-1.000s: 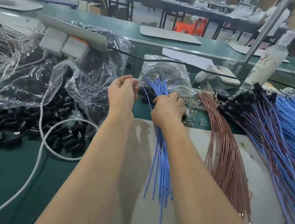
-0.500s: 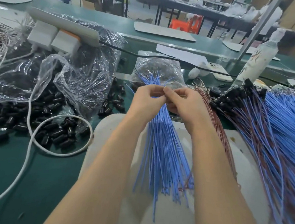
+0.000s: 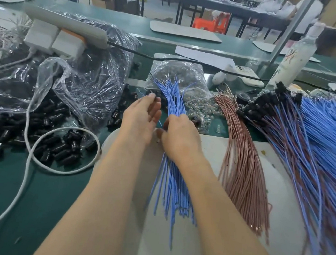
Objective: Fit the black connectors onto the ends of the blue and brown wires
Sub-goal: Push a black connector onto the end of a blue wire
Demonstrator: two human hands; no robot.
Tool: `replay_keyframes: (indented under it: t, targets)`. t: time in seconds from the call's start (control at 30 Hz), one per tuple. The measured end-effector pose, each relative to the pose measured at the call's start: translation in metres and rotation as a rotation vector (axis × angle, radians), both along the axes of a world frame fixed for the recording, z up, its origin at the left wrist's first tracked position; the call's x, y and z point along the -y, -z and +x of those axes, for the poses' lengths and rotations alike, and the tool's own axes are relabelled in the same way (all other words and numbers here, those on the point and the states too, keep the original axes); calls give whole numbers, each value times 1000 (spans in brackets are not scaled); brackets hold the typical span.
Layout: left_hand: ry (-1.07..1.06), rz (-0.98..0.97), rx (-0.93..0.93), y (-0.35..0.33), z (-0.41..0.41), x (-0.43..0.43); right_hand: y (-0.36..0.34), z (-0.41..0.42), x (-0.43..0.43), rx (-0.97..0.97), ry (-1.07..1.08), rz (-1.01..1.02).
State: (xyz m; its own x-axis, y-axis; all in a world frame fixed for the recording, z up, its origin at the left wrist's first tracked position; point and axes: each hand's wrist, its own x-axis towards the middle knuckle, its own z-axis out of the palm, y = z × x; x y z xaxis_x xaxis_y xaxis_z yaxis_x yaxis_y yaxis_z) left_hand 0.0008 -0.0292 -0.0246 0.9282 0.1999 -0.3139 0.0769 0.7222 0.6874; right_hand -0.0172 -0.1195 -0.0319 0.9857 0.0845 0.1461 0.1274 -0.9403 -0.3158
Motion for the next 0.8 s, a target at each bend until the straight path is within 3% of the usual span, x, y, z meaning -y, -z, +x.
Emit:
replay_keyframes:
  t: [0.13,0.2,0.4,0.57,0.7,0.8]
  targets:
    - [133,-159,-28,-5,-5,0,1,0,-3,17,4,-15]
    - [158,-193,-34,-6,-6,0,0,2,-2,22,30,79]
    - [106,43,4,-3,-6,2,-15,11,29,-60,196,707]
    - [373,191,98,-3,-9,12,-27,12,50,-35,167,1625]
    - [674,250,207,-6,-16,16,-25,14,59,128,241,1797]
    - [707,314,237,-6,-19,16,-24,15,63,265,268,1841]
